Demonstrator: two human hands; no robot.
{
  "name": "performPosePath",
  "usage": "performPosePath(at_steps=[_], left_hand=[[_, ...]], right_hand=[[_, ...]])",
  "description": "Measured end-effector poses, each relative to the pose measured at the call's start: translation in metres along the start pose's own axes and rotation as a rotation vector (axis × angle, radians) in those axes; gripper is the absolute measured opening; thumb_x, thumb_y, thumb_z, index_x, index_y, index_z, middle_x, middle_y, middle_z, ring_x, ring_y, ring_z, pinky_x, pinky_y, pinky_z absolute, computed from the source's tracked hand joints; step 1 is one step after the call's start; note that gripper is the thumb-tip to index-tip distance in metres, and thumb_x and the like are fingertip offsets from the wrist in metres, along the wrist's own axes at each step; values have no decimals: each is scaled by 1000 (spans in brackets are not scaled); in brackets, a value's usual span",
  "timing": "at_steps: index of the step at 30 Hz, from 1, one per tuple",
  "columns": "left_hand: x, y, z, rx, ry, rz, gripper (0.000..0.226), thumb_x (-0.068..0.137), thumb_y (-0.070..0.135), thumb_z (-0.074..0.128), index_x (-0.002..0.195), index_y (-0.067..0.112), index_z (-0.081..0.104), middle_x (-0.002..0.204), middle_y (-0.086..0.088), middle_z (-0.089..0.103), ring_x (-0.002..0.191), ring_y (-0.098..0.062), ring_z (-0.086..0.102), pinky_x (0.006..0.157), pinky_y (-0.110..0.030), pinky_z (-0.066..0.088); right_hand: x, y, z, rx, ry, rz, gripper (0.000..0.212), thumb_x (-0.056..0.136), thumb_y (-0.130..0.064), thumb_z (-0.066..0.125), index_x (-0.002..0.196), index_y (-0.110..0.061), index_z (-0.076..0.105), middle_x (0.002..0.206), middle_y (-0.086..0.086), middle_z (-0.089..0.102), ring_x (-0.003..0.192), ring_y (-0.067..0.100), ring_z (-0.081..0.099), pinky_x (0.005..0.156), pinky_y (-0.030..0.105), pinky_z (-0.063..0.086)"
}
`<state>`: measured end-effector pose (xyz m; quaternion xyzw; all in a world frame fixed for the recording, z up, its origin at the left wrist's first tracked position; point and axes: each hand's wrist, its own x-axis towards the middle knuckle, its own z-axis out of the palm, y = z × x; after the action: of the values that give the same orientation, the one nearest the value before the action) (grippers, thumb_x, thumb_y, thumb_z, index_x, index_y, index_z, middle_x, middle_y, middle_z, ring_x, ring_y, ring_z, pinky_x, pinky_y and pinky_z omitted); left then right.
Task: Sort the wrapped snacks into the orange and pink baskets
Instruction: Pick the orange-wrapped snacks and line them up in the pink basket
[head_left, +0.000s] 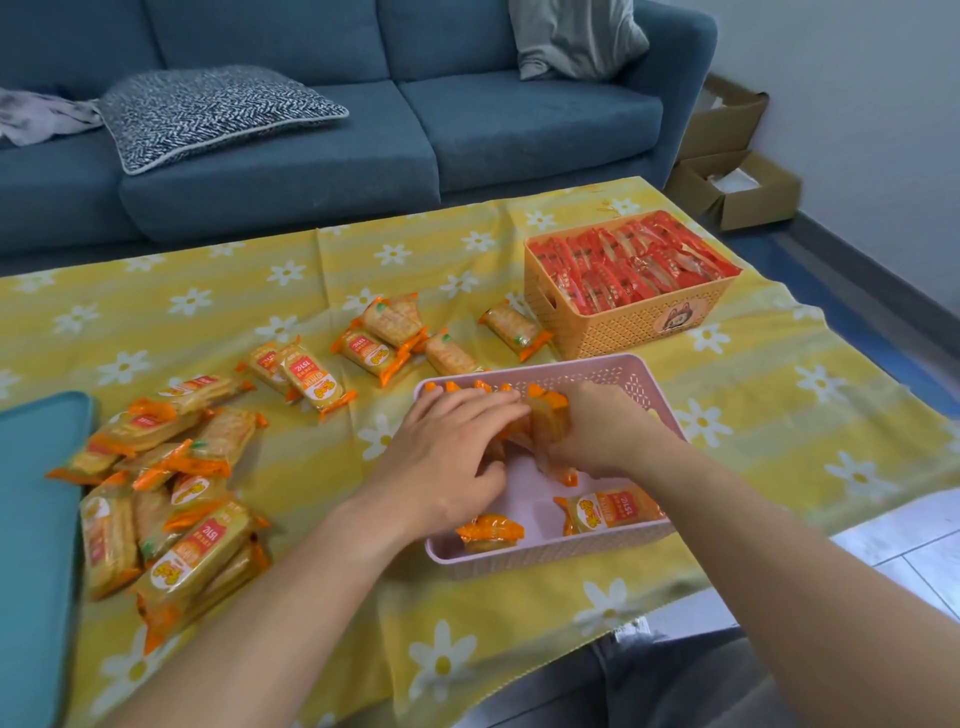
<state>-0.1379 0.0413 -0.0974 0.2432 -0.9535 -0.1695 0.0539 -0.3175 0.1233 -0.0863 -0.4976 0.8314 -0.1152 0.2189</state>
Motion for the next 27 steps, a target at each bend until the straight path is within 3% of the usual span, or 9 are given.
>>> performPosePath(at_steps=[3, 5, 9, 12, 16, 18, 21, 24, 27], left_hand=[[0, -2, 2, 30, -5, 8, 70, 80, 39, 44, 150, 39, 39, 159, 21, 31, 147, -7, 22, 121, -32, 1], [0, -2, 1, 33, -1, 7, 70, 79, 41, 43, 150, 38, 40, 159, 20, 32, 147, -7, 23, 121, -32, 1], [0, -1, 0, 24, -5, 2, 72, 78, 41, 43, 149, 38, 39, 159, 20, 31, 148, -7, 23, 122, -33, 2], [0, -1, 0, 5, 4, 9, 67, 79, 40, 47, 146, 39, 43, 159, 19, 32, 146, -8, 25, 121, -32, 3], [1, -4, 1, 4, 23, 20, 48, 86, 33, 60, 134, 40, 57, 156, 15, 38, 144, -11, 30, 120, -33, 4], [1, -4, 1, 4, 28, 17, 48, 87, 34, 61, 134, 38, 57, 155, 15, 40, 144, -12, 31, 121, -34, 7], [1, -2, 0, -17, 33, 6, 62, 86, 33, 61, 145, 35, 44, 151, 14, 44, 142, -12, 33, 121, -34, 13], [1, -2, -1, -11, 38, -14, 72, 85, 33, 63, 151, 30, 33, 147, 7, 49, 139, -15, 36, 117, -31, 18], [1, 1, -3, -80, 59, -49, 82, 84, 29, 65, 155, 25, 25, 141, 0, 54, 131, -22, 44, 111, -33, 29]], right_hand=[[4, 8, -3, -43, 117, 32, 26, 78, -47, 69, 73, -24, 58, 69, 2, 65, 71, 26, 63, 62, 34, 49], [8, 10, 0, -107, 224, 40, 17, 76, -35, 66, 83, -20, 61, 78, 6, 69, 78, 29, 68, 59, 33, 47], [11, 8, 14, -184, 243, 43, 12, 82, -10, 61, 88, -13, 51, 93, 16, 68, 90, 37, 70, 59, 32, 39], [10, 2, 18, -222, 196, 28, 24, 85, -14, 67, 105, -10, 55, 107, 16, 65, 102, 36, 67, 66, 33, 43], [5, 2, 20, -317, -10, 85, 49, 79, -22, 74, 123, -13, 53, 120, 15, 55, 111, 36, 63, 79, 39, 52], [7, 4, 18, -289, -17, 59, 39, 77, -21, 73, 112, -13, 60, 112, 15, 63, 107, 34, 65, 73, 36, 50], [5, 3, 6, -145, 54, 49, 10, 77, -22, 69, 80, -14, 65, 86, 11, 70, 89, 32, 68, 62, 33, 44], [-2, -3, -11, -54, 159, 53, 21, 74, -20, 71, 62, -16, 54, 65, 4, 61, 70, 28, 61, 56, 32, 43], [-5, -16, -15, 165, 231, 17, 18, 75, -21, 74, 68, -15, 59, 64, 2, 62, 63, 21, 58, 50, 28, 40]])
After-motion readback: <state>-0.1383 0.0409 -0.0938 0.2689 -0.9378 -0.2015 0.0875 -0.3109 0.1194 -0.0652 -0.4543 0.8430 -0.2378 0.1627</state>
